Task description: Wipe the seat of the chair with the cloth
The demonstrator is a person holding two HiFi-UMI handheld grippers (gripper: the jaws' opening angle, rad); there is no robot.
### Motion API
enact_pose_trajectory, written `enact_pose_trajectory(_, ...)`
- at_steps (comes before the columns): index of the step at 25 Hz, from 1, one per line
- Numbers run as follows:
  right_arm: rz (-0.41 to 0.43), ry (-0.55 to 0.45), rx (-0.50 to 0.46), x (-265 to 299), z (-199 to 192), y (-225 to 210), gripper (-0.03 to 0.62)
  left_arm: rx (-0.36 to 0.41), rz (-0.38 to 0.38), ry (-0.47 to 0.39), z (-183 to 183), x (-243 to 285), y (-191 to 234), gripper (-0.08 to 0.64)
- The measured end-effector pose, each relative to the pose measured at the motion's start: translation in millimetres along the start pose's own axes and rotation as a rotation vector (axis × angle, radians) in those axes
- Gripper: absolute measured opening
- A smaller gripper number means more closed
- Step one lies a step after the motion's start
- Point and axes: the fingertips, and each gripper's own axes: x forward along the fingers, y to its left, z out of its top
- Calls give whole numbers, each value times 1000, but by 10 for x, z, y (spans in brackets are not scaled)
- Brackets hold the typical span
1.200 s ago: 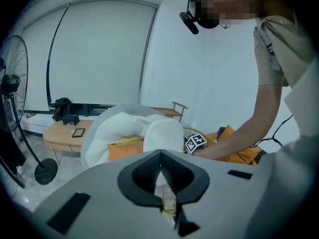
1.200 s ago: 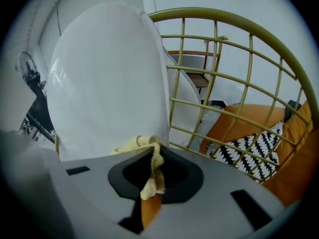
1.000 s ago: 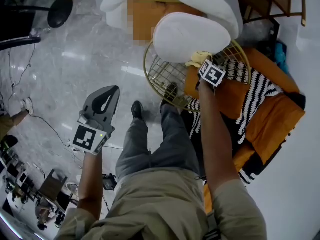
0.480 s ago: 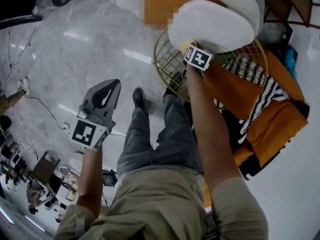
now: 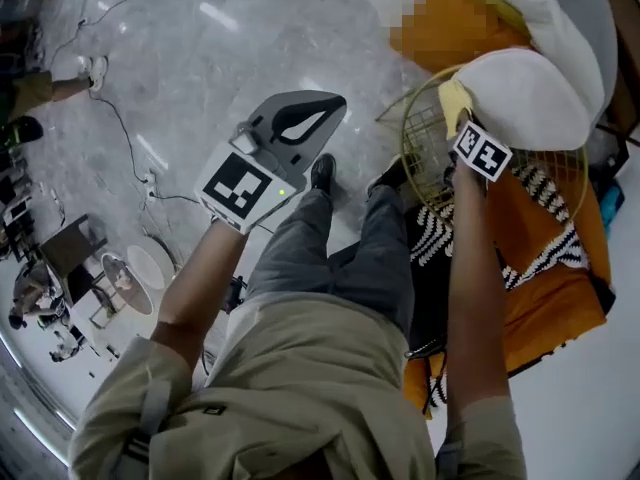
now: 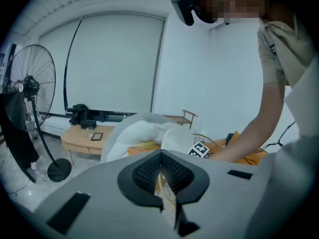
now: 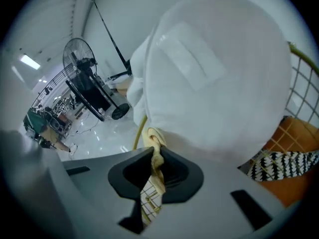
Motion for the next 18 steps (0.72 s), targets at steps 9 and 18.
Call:
enact_pose_trajectory(9, 43, -316, -31, -2028, 573, 742, 43, 170, 0, -198, 645, -1161, 67, 16)
enact_pose_trajectory(18, 104, -673, -229, -4227, 1286, 1720, 41, 204, -20, -346, 1142, -2299, -80, 17)
